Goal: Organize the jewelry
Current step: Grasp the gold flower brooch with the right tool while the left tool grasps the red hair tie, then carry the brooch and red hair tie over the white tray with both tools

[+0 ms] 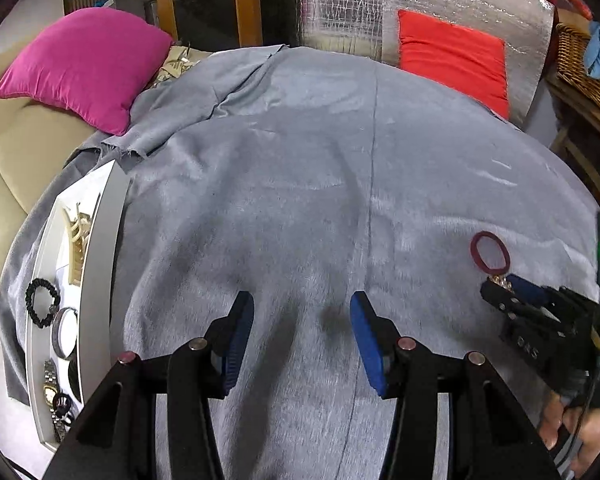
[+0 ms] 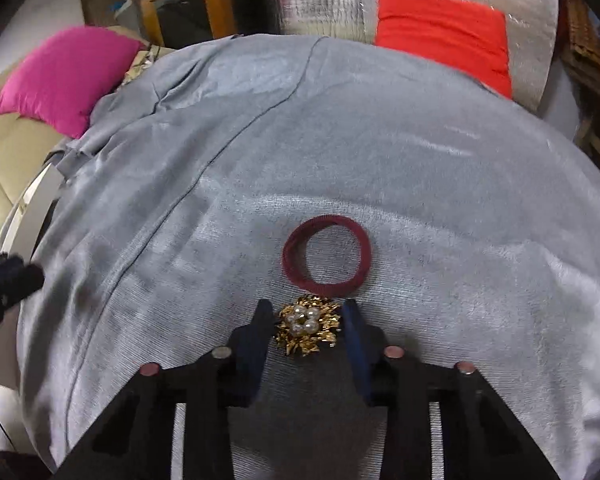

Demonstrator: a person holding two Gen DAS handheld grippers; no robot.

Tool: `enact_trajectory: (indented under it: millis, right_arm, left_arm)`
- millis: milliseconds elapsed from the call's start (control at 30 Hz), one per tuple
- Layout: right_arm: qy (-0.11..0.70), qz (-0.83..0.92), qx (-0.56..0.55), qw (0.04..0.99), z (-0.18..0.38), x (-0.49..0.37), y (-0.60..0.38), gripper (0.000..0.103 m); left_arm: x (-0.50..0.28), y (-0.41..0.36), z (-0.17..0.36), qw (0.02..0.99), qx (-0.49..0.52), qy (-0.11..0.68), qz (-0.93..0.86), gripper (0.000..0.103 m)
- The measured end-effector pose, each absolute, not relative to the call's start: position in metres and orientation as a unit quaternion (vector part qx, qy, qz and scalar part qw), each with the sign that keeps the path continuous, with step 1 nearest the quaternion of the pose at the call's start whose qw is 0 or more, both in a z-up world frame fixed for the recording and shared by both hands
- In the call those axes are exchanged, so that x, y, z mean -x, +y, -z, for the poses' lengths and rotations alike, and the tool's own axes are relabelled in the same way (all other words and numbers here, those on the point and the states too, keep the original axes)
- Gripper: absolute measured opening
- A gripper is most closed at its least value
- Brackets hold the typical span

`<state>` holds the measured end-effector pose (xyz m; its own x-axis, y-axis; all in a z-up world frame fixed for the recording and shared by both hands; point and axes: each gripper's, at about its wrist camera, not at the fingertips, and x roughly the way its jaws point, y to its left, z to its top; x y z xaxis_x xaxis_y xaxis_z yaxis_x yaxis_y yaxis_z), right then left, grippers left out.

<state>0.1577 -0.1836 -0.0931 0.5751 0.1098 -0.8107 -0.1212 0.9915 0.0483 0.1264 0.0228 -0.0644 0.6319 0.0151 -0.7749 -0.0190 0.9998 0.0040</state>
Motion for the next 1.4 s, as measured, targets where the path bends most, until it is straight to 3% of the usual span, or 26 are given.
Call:
enact_trajectory:
  millis: [567, 700, 900, 1000, 1067, 1133, 1400]
  right_arm:
    - [0.413, -0.051, -0.158, 0.896, 0.061, -0.139, -0.301, 0.031]
    - [0.409, -0.043, -0.18, 0.893, 0.061, -0.142, -0.313, 0.031]
    - [0.408, -0.044, -0.191, 0.892, 0.062, -0.144, -0.319, 0.031]
    - [0.411, -0.043, -0.194, 0.89, 0.064, -0.144, -0.321, 0.031]
    - [0.412, -0.041, -0.198, 0.888, 0.065, -0.145, -0.324, 0.031]
    - [0.41, -0.038, -0.199, 0.889, 0.064, -0.144, -0.325, 0.031]
    - [0.396, -0.044, -0.193, 0.896, 0.055, -0.137, -0.321, 0.031]
  left_arm:
    - [-0.172, -0.095, 0.089, 0.895, -0.008, 0.419, 0.152, 0.051]
    - [-0.179, -0.12, 0.095, 0.893, -0.02, 0.417, 0.168, 0.064]
    - [-0.195, -0.133, 0.111, 0.881, -0.005, 0.441, 0.172, 0.064]
    - [-0.197, -0.138, 0.118, 0.875, -0.009, 0.452, 0.17, 0.055]
    - [-0.193, -0.143, 0.117, 0.878, -0.025, 0.443, 0.178, 0.041]
    - [-0.191, -0.145, 0.115, 0.878, -0.028, 0.442, 0.183, 0.013]
    - [-0.181, -0.129, 0.096, 0.887, -0.016, 0.427, 0.175, 0.008]
